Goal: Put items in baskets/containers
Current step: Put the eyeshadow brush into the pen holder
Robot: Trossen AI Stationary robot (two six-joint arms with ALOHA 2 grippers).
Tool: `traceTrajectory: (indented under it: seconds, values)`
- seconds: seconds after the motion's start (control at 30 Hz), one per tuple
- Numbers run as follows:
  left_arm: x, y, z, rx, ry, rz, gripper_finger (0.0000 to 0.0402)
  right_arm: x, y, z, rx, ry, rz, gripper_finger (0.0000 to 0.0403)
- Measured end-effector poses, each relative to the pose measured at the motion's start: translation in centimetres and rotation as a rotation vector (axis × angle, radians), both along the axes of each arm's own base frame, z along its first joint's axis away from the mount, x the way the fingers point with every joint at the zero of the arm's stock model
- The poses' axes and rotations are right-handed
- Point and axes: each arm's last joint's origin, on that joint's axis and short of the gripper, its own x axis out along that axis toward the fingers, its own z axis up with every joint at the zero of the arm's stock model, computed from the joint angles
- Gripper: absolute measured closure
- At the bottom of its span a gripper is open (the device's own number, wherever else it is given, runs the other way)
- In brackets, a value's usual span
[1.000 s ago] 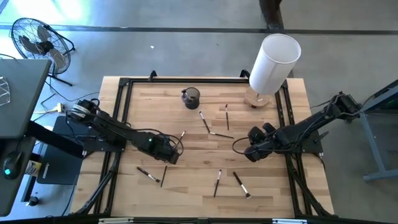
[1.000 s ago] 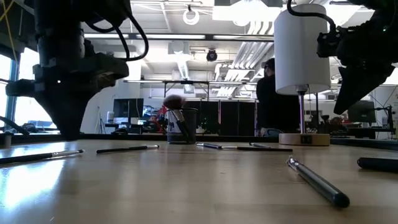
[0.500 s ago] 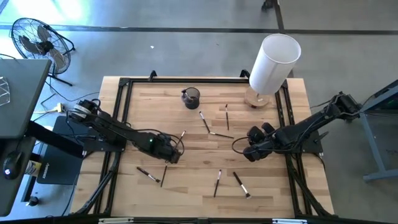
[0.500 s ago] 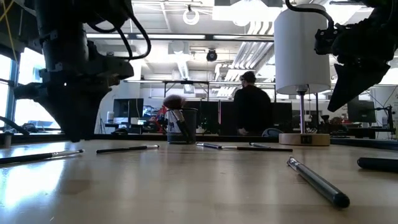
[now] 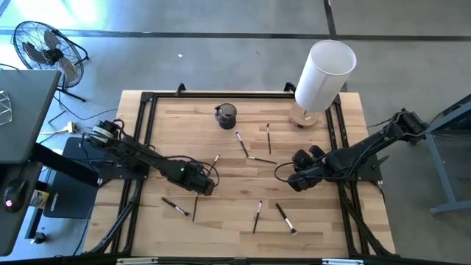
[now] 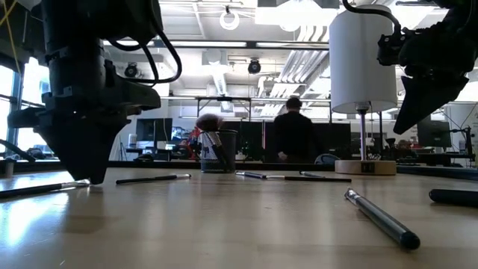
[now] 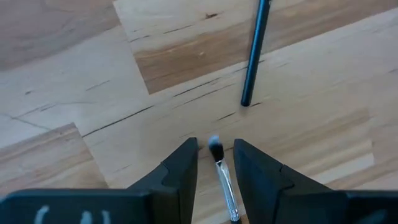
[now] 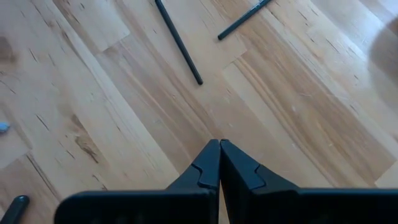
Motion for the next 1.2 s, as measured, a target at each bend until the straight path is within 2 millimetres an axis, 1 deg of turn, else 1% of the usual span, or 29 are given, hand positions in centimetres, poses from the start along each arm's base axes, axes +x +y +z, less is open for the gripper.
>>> traceTrajectory:
  seconds: [0.07,0.13,0.27,0.3,0.4,0.53,0.63,0.7,0.77,0.83,0.9,0.93,1.0,1.1,1.2]
  values:
    - [-0.1,0.0,0.0,-0.007,0.01,0.018,0.0302,0.0,0.0,0.0,0.0,0.0,0.001,0.0401]
    - [-0.2,0.0,-0.1,-0.017,0.023,0.033,0.0316,0.0,0.0,0.0,-0.001,0.0,0.001,0.0399]
    - [-0.3,0.1,-0.1,-0.011,0.029,0.048,0.0383,0.0,0.0,0.0,-0.001,0.0,0.001,0.0401]
    - [-0.3,0.1,-0.1,-0.003,0.025,0.052,0.0391,0.0,0.0,0.0,-0.001,0.0,0.002,0.0401]
    - [-0.2,0.3,-0.1,0.0,0.024,0.066,0.0393,0.0,0.0,0.0,-0.004,0.002,0.007,0.04]
    - [-0.2,0.3,-0.2,-0.044,0.041,0.053,0.0398,0.0,0.1,0.0,0.002,0.003,0.012,0.04]
    - [0.0,-0.3,0.3,-0.027,0.027,0.024,0.04,-0.1,0.3,0.0,0.002,0.004,0.027,0.0402]
    - [0.3,-0.9,1.2,0.013,-0.026,-0.009,0.04,-0.2,0.6,0.0,0.002,0.004,0.042,0.04]
    - [1.2,-1.7,2.7,0.031,-0.116,-0.042,0.04,-0.3,0.9,0.0,0.003,-0.001,0.054,0.0399]
    - [1.9,-1.9,4.4,0.063,-0.175,-0.085,0.0401,-0.3,1.1,0.1,0.001,-0.018,0.058,0.0399]
    - [1.9,-1.7,6.0,0.115,-0.184,-0.164,0.0401,-0.1,1.3,0.1,-0.002,-0.04,0.07,0.0401]
    - [2.4,-1.6,7.0,0.131,-0.213,-0.204,0.0401,0.0,1.3,0.2,-0.007,-0.05,0.079,0.0402]
    - [3.8,-1.3,8.9,0.191,-0.292,-0.294,0.0401,0.3,1.4,0.3,-0.01,-0.078,0.09,0.0401]
    - [5.1,-0.2,11.6,0.345,-0.319,-0.474,0.0401,0.6,1.5,0.5,-0.013,-0.125,0.087,0.0401]
    - [6.8,1.3,14.7,0.491,-0.393,-0.653,0.0401,0.9,1.6,0.7,-0.001,-0.154,0.085,0.0402]
